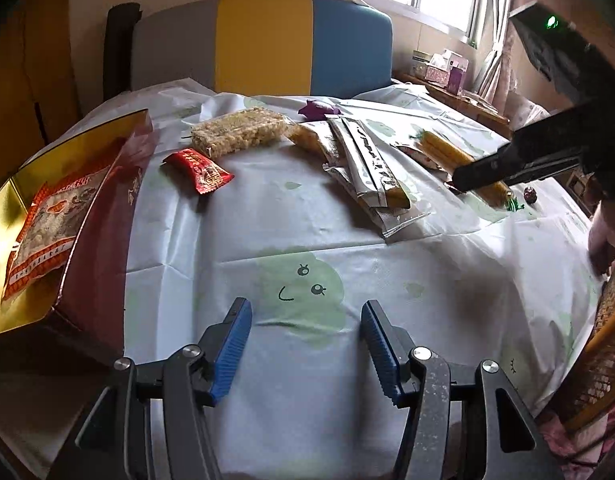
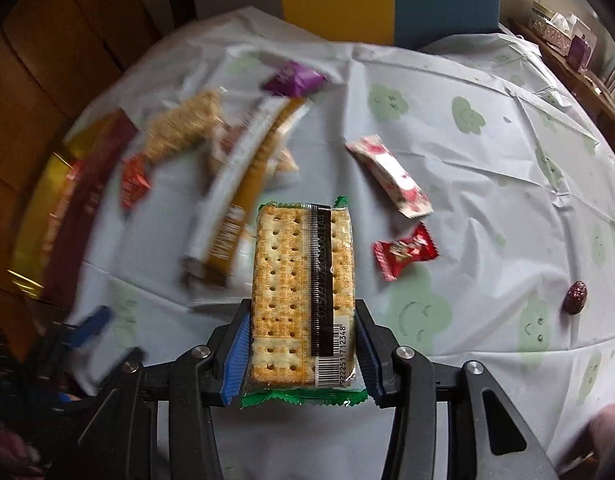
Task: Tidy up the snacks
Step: 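Carry the cracker pack to the gold tray and release with the right tool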
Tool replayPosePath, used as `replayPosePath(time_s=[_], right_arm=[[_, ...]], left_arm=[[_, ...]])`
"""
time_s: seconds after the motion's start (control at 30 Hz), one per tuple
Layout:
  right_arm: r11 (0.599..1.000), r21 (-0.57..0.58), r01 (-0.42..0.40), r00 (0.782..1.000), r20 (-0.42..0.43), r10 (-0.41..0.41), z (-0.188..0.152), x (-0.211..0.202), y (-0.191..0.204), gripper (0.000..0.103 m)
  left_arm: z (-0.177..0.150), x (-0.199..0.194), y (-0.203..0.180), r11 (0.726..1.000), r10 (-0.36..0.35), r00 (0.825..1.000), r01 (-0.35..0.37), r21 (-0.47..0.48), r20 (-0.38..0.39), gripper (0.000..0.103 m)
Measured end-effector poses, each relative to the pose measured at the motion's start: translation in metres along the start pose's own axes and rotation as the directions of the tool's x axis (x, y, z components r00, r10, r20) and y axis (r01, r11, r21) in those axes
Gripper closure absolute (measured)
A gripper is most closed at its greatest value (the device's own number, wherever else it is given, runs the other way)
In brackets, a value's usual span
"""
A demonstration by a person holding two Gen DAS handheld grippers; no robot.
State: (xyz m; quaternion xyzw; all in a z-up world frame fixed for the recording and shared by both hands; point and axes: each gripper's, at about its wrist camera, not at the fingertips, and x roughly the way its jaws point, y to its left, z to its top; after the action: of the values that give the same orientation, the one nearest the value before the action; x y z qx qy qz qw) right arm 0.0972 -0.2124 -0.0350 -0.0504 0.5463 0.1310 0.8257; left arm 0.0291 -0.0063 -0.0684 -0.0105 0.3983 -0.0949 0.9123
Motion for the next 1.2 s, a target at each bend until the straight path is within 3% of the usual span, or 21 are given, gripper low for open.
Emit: replayPosePath(time_s=[0.2, 0.37, 0.5, 0.6, 0.83, 1.1, 1.2], right_arm=[[0.988, -0.099, -0.117, 0.993, 0.003, 0.118, 0.017, -0.016, 0.049, 0.055], [0.95, -0.218, -0.222, 0.975, -0.032, 0.22, 0.04, -0.022, 0.11, 0.055], [0.905, -0.279, -0.322, 0.946, -0.116, 0.301, 0.06, -0.016, 0.159, 0.055], [0.874, -0.329, -0.358, 0.933, -0.16, 0.322, 0.064, -0.013, 0.196, 0.055], [0.798, -0.37, -0.475, 0.876, -0.287, 0.388, 0.076, 0.016, 0.261, 0.054], [0.796, -0.332, -0.507, 0.849, -0.353, 0.394, 0.077, 0.041, 0.267, 0.043], [0.813, -0.328, -0.481, 0.867, -0.315, 0.386, 0.08, 0.035, 0.256, 0.043]], left_arm=[[-0.003, -0.006, 0.006, 1.0, -0.017, 1.0, 0.017, -0.022, 0.007, 0.048], [-0.006, -0.007, 0.01, 0.999, -0.028, 0.999, 0.028, -0.022, 0.016, 0.051], [-0.008, -0.007, 0.009, 1.0, -0.025, 0.999, 0.026, -0.009, 0.023, 0.051], [-0.008, -0.007, 0.01, 0.999, -0.033, 0.999, 0.033, -0.014, 0.026, 0.051], [-0.008, -0.007, 0.012, 0.999, -0.041, 0.999, 0.041, -0.02, 0.029, 0.051], [-0.009, -0.007, 0.012, 0.999, -0.039, 0.999, 0.04, -0.02, 0.029, 0.051], [-0.009, -0.007, 0.012, 0.999, -0.038, 0.999, 0.039, -0.019, 0.028, 0.05]])
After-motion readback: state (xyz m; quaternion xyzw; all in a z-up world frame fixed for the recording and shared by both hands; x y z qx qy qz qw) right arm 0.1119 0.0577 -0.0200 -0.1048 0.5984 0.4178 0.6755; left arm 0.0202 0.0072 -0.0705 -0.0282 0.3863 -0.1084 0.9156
